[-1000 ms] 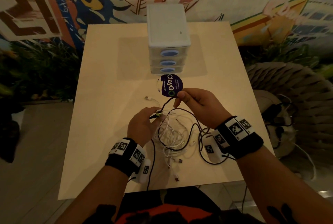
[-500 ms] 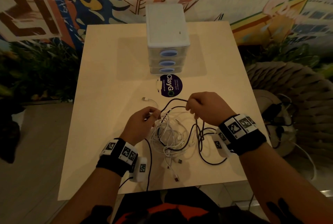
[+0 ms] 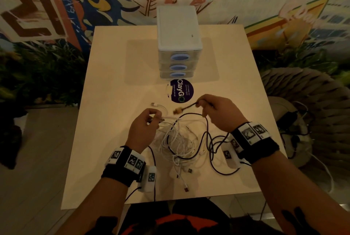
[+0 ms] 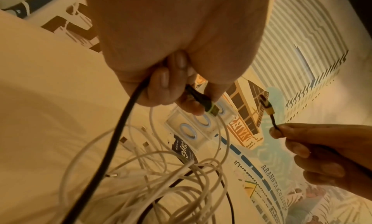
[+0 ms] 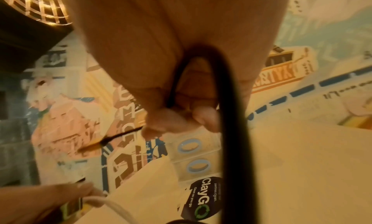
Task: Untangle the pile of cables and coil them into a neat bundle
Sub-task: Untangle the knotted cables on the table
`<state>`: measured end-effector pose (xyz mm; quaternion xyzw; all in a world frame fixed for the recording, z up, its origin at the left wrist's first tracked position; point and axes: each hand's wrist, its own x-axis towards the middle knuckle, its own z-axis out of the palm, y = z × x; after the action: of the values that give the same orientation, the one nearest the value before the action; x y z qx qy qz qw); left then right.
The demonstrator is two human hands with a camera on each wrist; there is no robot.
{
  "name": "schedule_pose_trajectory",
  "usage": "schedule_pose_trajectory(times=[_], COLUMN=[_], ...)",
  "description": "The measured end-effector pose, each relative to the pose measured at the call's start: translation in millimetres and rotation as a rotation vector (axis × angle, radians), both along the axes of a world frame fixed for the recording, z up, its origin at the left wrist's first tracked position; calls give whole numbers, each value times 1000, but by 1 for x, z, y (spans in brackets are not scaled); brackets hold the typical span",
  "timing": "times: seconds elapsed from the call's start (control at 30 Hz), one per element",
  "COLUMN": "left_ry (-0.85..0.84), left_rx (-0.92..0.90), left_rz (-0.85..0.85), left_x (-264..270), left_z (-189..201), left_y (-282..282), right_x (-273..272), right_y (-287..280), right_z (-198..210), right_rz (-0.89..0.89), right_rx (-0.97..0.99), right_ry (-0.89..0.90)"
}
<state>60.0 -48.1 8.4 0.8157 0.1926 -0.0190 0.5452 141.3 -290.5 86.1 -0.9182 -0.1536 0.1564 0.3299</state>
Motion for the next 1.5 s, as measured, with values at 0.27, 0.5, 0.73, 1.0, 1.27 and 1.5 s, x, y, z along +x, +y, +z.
schedule_pose_trajectory(times=[0.27, 0.5, 0.73, 1.0, 1.27, 1.5], left_ry=[-62, -24, 214, 120, 72, -19], left_rx=[227, 200, 404, 156, -187, -199], left_rz=[129, -455, -867, -621, -436, -547], left_x=[-4, -3, -10, -14, -9, -8], left_z=[7, 52, 33, 21, 38, 51], left_y=[-1, -41, -94, -96, -75, -82], right_x=[6, -2, -18, -19, -37, -53], right_y=[-33, -15, 14, -5, -54, -46], right_z=[-1, 17, 34, 22, -25, -44], right_rz=[-454, -347, -189, -199, -68, 104], right_rx=[500, 670, 768, 680, 164, -119], right_ry=[-174, -27, 131, 185, 173, 168])
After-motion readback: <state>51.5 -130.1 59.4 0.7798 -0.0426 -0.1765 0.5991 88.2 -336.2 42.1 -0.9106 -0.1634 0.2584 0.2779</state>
